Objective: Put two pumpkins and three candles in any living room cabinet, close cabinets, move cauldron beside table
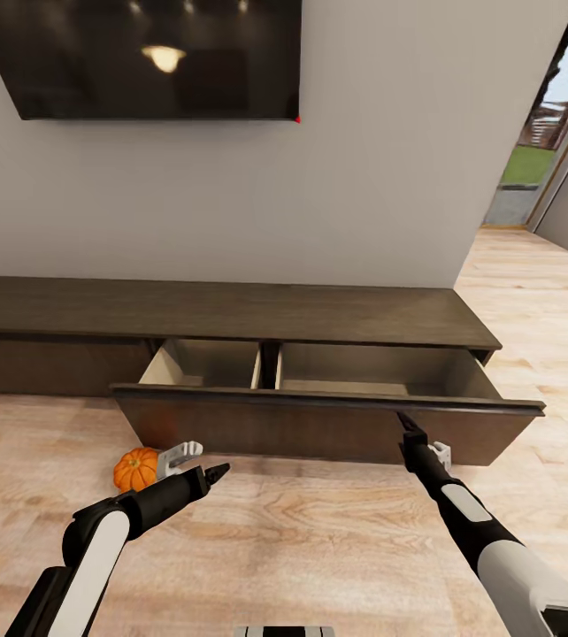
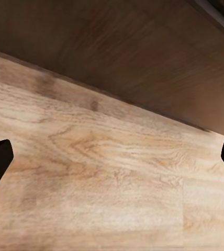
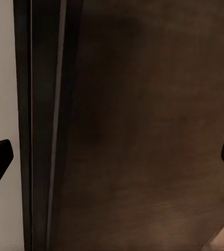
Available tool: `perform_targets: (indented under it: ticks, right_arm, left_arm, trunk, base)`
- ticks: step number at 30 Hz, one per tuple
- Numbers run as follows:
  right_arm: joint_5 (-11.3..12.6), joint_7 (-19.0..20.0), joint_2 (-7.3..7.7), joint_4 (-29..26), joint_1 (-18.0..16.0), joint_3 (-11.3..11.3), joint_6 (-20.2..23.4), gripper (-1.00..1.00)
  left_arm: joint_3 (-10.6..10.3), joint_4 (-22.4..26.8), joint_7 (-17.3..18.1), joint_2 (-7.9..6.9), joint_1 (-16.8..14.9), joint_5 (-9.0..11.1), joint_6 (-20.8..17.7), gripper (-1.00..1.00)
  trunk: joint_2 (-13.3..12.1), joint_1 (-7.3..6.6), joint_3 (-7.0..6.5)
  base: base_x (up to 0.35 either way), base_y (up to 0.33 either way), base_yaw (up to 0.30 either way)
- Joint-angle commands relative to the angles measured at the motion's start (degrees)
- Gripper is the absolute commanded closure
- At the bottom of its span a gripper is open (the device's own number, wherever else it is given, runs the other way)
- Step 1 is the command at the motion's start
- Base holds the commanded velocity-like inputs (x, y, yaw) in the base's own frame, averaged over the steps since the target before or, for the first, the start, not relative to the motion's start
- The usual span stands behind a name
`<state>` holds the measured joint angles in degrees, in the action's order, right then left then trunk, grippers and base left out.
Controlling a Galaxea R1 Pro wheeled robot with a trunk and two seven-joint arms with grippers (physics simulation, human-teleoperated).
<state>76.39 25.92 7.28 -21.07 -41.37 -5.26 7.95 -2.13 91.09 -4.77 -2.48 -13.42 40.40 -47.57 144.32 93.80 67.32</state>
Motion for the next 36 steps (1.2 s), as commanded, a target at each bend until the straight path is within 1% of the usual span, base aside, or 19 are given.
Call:
perform_targets:
  ticks: [1,2,4,6,8,9,11,12,14,15,17,20,21,24,28,30,33,35,36]
  right_arm:
    - [0.5,0.2,-0.12,0.1,0.0,-0.3,0.5,-1.0]
    - [0.5,0.2,-0.18,0.1,0.0,-0.3,0.5,-1.0]
    - [0.0,0.2,-1.57,0.1,0.0,0.1,0.2,-1.0]
    - [-1.2,0.1,-2.76,0.2,0.0,0.8,-0.4,-1.0]
    - [-3.1,0.1,-3.97,0.4,0.0,1.4,-2.4,-1.0]
    - [-5.7,0.1,-5.3,1.5,0.0,1.8,-5.4,-1.0]
    - [-10.1,0.2,-6.96,3.6,0.0,2.1,-10.1,-1.0]
    - [-11.3,0.2,-7.41,4.2,0.0,2.1,-11.4,-1.0]
    - [-15.0,0.3,-9.02,6.3,0.0,2.2,-15.3,-1.0]
    - [-16.1,0.5,-9.73,7.7,0.0,2.2,-16.8,-1.0]
    - [-17.3,0.8,-10.41,10.0,0.0,2.2,-18.8,-1.0]
    - [-18.9,1.7,-11.13,13.5,0.2,2.3,-23.7,-1.0]
    - [-19.1,1.9,-11.2,13.7,0.3,2.3,-24.4,-1.0]
    - [-20.8,2.8,-12.28,14.3,1.6,2.4,-28.4,-1.0]
    - [-27.1,2.7,-14.18,14.7,3.6,2.4,-39.6,-1.0]
    - [-30.2,0.4,-15.36,15.0,4.0,2.5,-45.5,-1.0]
    - [-32.5,-3.2,-15.9,15.1,4.1,2.8,-47.6,-1.0]
    - [-34.8,-5.6,-16.26,15.2,4.2,3.0,-48.2,-1.0]
    - [-36.9,-7.4,-16.62,15.2,4.2,3.1,-48.5,-1.0]
  left_arm:
    - [-0.1,0.1,-0.5,-0.05,0.0,0.5,-0.2,-1.0]
    - [-0.1,0.1,-0.5,-0.05,0.0,0.5,-0.2,-1.0]
    - [-0.1,0.1,-0.5,-0.06,0.0,0.4,-0.2,-1.0]
    - [0.0,0.1,-0.7,-0.07,0.0,0.2,-0.1,-1.0]
    - [0.2,-0.1,-0.8,-0.07,0.0,0.1,-0.1,-1.0]
    - [0.9,-0.2,-0.9,-0.07,0.0,0.1,0.0,-1.0]
    - [2.4,-0.4,-0.9,-0.07,0.0,-0.1,-0.1,-1.0]
    - [2.7,-0.4,-0.9,-0.07,0.0,-0.2,0.0,-1.0]
    - [3.5,-0.4,-0.9,-0.07,0.0,-0.3,0.0,-1.0]
    - [3.7,-0.5,-1.0,-0.07,0.0,-0.3,0.1,-1.0]
    - [3.9,-0.5,-1.0,-0.07,0.0,-0.4,0.3,-1.0]
    - [4.0,-0.5,-1.1,-0.07,0.0,-1.1,0.4,-1.0]
    - [4.0,-0.5,-1.1,-0.07,0.0,-1.3,0.4,-1.0]
    - [4.1,-0.5,-1.2,-0.07,0.0,-2.9,0.5,-1.0]
    - [4.1,-0.5,-1.3,-0.05,0.0,-7.5,0.5,-1.0]
    - [5.1,-0.8,-1.6,-0.06,0.0,-10.1,0.6,-1.0]
    - [6.7,-2.0,-3.2,-0.07,0.0,-12.4,0.7,-1.0]
    - [7.3,-2.5,-4.1,-0.02,0.1,-13.3,0.8,-1.0]
    - [7.6,-2.6,-4.4,-0.01,0.5,-13.7,0.9,-1.0]
  trunk:
    - [0.0,-0.01,0.05]
    - [0.0,-0.01,0.05]
    - [0.0,-0.01,0.05]
    - [0.0,-0.01,0.05]
    - [0.0,-0.06,-0.4]
    - [0.0,-0.09,-0.62]
    - [0.0,-0.14,-1.06]
    - [-0.1,-0.17,-1.28]
    - [-0.1,-0.22,-1.73]
    - [-0.1,-0.24,-1.95]
    - [-0.1,-0.3,-2.39]
    - [-0.2,-0.37,-3.06]
    - [-0.2,-0.4,-3.28]
    - [-0.2,-0.48,-3.94]
    - [-0.3,-0.58,-4.83]
    - [-0.3,-0.63,-5.27]
    - [-0.3,-0.71,-5.94]
    - [-0.4,-0.76,-6.38]
    - [-0.4,-0.79,-6.6]
  base:
    - [-0.007,0.0,0.0]
    - [-0.006,0.0,0.0]
    - [-0.002,0.0,0.0]
    - [0.0,0.0,0.0]
    - [0.0,0.0,0.0]
    - [0.0,0.0,0.0]
    - [0.0,0.0,0.0]
    - [0.0,0.0,0.0]
    - [0.0,0.0,0.0]
    - [0.0,0.0,0.0]
    - [0.0,0.0,0.0]
    - [0.0,0.0,0.0]
    - [0.0,0.0,0.0]
    - [0.0,0.0,0.0]
    - [0.0,0.0,0.0]
    - [0.0,0.0,0.0]
    - [0.0,0.0,0.0]
    - [0.0,0.0,0.0]
    - [0.0,0.0,0.0]
